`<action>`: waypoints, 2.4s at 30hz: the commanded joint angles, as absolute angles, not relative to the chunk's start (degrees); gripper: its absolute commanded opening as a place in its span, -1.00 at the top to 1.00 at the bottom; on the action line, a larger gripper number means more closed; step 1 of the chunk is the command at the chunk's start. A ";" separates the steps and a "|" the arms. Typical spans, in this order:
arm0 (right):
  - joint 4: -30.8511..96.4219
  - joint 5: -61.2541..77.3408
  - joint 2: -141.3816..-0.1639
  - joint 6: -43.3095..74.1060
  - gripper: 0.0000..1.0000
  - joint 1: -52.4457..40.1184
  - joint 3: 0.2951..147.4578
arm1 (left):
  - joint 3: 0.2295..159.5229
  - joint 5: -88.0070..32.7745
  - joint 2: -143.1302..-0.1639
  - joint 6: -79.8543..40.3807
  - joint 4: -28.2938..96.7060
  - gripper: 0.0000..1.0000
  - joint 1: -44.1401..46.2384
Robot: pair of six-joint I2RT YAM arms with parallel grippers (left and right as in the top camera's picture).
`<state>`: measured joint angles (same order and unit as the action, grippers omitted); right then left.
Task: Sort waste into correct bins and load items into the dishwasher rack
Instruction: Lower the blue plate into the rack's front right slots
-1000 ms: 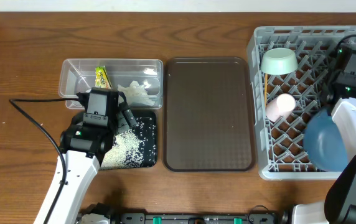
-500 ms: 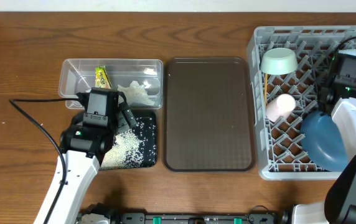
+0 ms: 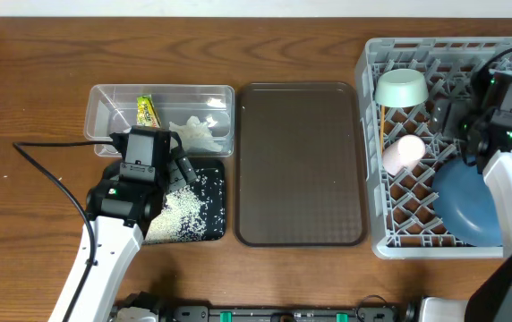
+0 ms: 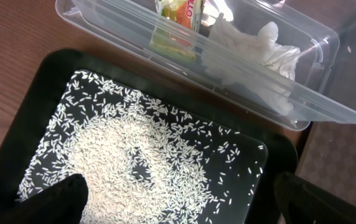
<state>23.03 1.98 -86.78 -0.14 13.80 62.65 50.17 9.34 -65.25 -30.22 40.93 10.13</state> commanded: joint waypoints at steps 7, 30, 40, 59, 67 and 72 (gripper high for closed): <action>23.62 10.79 -85.52 2.33 -0.98 13.91 62.89 | 50.46 9.45 -65.49 -30.76 41.06 -0.96 9.82; 23.62 10.79 -85.52 2.33 -0.99 13.91 62.89 | 50.46 9.45 -65.49 -30.76 41.08 -0.96 9.82; 23.62 10.70 -85.52 2.28 -0.98 13.93 62.81 | 50.46 9.45 -65.49 -30.76 41.08 -0.96 9.82; 26.83 10.59 -75.53 2.31 -0.98 13.96 62.78 | 50.46 9.45 -65.49 -30.76 41.08 -0.96 9.82; 26.83 10.59 -66.52 2.31 -0.98 13.89 62.76 | 50.46 9.45 -65.49 -30.76 41.08 -0.96 9.82; 26.83 10.59 -60.18 2.31 -0.98 13.74 62.76 | 50.46 9.45 -65.49 -30.76 41.08 -0.97 9.82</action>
